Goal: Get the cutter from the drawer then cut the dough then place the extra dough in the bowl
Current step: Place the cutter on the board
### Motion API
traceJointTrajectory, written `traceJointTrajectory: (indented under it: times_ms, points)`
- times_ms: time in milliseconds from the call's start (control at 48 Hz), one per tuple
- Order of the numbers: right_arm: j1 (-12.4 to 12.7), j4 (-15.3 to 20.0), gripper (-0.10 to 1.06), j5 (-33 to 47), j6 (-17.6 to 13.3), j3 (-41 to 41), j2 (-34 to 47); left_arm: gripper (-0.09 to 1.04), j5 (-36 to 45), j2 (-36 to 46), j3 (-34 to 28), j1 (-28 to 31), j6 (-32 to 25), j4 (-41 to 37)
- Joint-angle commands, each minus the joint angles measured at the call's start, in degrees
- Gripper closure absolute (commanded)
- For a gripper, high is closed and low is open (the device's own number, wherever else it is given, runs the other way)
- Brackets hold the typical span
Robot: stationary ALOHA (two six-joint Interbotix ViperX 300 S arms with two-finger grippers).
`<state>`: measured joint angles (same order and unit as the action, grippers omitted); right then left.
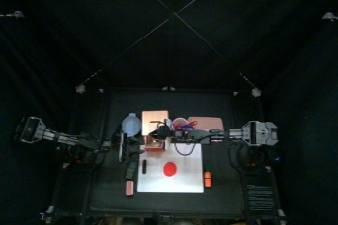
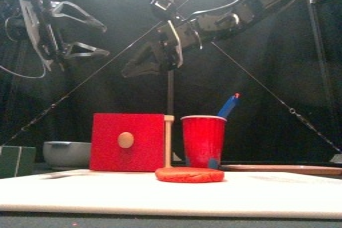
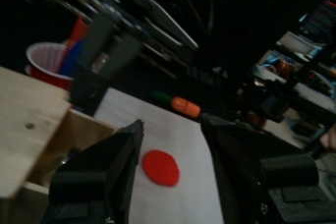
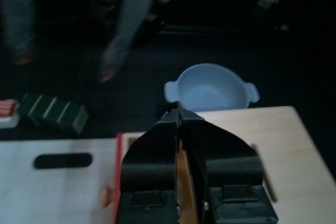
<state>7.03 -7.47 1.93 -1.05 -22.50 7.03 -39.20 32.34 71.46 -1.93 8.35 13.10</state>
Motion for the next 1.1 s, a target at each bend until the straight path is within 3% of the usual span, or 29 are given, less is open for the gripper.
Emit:
traceJointTrajectory:
  times_ms: [21, 208, 333, 1104]
  points:
    - [-0.6, 1.0, 0.69, -4.0, 0.0, 0.4, -2.2, 0.09, -1.4, 1.1, -0.2, 1.6, -2.3, -0.4]
    - [-0.4, 2.3, 0.35, -7.0, -0.1, 1.0, -1.3, 0.09, -1.5, 1.5, -0.2, 2.8, -6.1, -0.8]
    - [-0.3, 2.7, 0.25, -8.1, 0.0, 1.6, -0.4, 0.09, -1.5, 1.6, -0.1, 2.8, -7.7, -0.9]
    - [1.3, 2.5, 0.23, -10.1, -0.1, 5.7, 5.5, 0.09, -1.5, 1.6, 0.4, 3.1, -8.9, -0.7]
